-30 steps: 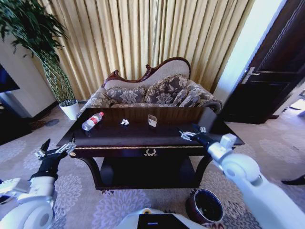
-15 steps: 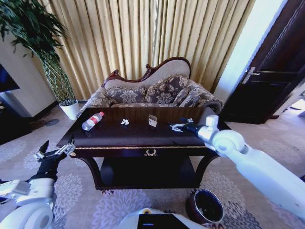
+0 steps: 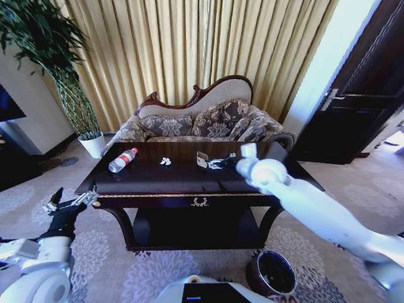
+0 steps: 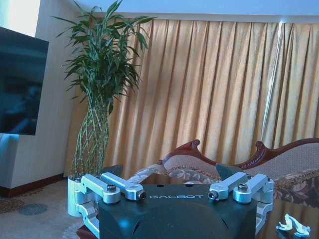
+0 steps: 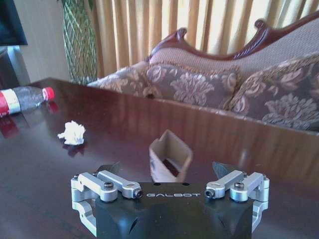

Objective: Move to the front of the table and place the trash on the table into the trash bin.

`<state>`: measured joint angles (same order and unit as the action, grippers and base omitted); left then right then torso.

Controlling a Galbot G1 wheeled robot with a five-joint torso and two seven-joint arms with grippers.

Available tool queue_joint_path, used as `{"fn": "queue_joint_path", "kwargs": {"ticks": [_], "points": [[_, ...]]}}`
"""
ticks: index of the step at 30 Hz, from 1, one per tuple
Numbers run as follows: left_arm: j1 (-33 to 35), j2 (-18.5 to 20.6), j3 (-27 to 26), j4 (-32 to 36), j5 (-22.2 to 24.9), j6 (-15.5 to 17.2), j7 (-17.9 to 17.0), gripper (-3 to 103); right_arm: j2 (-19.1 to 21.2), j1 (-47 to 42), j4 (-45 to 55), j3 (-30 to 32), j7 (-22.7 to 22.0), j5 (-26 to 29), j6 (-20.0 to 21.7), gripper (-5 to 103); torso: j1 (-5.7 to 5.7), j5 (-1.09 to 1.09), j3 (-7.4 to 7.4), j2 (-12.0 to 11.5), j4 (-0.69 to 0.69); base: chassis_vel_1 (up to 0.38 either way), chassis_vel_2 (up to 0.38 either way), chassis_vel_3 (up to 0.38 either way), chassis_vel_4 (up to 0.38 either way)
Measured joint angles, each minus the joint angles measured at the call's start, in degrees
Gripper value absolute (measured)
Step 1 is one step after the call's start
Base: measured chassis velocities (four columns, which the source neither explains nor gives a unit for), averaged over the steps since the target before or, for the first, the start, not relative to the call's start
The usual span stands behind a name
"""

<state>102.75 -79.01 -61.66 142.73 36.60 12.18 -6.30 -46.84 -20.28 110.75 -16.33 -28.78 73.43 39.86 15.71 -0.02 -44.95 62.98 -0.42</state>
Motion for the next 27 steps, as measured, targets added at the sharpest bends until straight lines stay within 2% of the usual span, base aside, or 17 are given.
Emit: {"fn": "queue_joint_path", "kwargs": {"ticks": [3,11,27], "points": [[0.0,-0.1,-0.1,0.1,0.0,0.0,-0.1,100,-3.1,2.5,-2.8,-2.8,-1.9,0.8,1.1,100,0.00,-0.01,0.00,0.0,0.01,0.000,0.000,0.000,0.000],[0.1,-0.5,-0.4,-0.3,0.0,-0.1,-0.1,100,-6.5,4.4,-9.0,-4.5,-2.5,-0.4,1.3,100,0.00,0.00,0.00,0.0,0.00,0.000,0.000,0.000,0.000],[-0.1,-0.8,-0.8,-0.9,0.1,-0.4,0.1,100,-5.8,4.4,-11.4,-3.7,-2.1,-1.5,1.2,100,0.00,0.01,0.00,0.0,-0.01,0.000,0.000,0.000,0.000]]}}
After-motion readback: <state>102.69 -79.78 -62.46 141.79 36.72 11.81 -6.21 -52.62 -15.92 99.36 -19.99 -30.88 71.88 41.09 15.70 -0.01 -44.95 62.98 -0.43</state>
